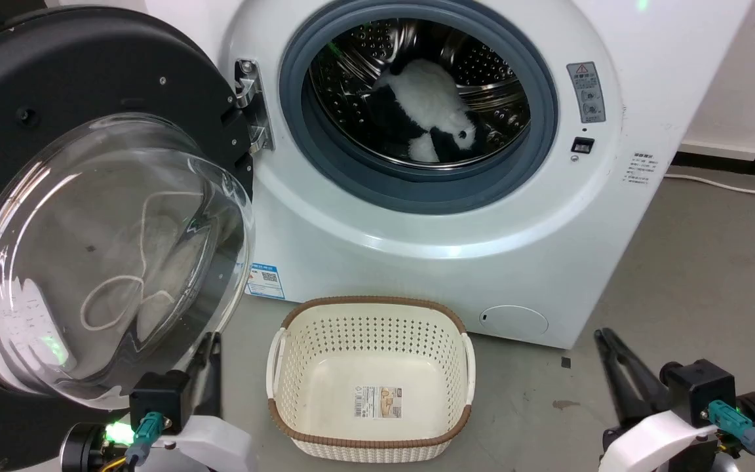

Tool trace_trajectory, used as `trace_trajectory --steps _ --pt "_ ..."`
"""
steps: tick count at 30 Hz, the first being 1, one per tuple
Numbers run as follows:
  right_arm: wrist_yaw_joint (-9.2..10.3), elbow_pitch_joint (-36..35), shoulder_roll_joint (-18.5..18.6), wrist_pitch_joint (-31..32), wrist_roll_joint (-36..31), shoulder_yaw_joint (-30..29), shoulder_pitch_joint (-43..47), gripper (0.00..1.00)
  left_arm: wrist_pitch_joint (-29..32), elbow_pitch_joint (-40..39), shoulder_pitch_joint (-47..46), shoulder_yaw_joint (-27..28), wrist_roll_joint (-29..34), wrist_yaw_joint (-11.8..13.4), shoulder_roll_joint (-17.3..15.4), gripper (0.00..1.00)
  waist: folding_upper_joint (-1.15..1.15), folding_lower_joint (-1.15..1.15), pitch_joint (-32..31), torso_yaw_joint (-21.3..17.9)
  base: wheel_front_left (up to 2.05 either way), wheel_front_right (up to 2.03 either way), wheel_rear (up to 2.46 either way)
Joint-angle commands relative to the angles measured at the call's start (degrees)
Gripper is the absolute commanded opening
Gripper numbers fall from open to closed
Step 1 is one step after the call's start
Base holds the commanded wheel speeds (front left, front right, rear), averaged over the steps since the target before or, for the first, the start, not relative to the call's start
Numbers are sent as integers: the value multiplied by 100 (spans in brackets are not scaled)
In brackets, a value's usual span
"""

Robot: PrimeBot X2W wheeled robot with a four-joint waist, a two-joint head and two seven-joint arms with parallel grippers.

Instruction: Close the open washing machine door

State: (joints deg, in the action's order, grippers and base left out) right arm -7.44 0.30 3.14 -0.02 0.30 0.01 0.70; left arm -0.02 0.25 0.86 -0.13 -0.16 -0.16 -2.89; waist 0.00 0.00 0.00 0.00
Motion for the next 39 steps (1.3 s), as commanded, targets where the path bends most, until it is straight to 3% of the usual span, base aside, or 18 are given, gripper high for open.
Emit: trace_trajectory --steps 1,16,39 --pt "0 1 0 -1 1 -1 1 100 -1 1 2 -3 -1 0 0 100 0 0 0 0 0 0 0" --pt "-1 91 -4 -237 96 -73 82 100 -237 59 8 -66 -71 -63 0 100 0 0 -38 220 0 0 0" --pt "-2 260 -9 -512 63 292 3 100 -512 -47 111 -16 -147 -88 -1 100 0 0 -39 1001 0 0 0"
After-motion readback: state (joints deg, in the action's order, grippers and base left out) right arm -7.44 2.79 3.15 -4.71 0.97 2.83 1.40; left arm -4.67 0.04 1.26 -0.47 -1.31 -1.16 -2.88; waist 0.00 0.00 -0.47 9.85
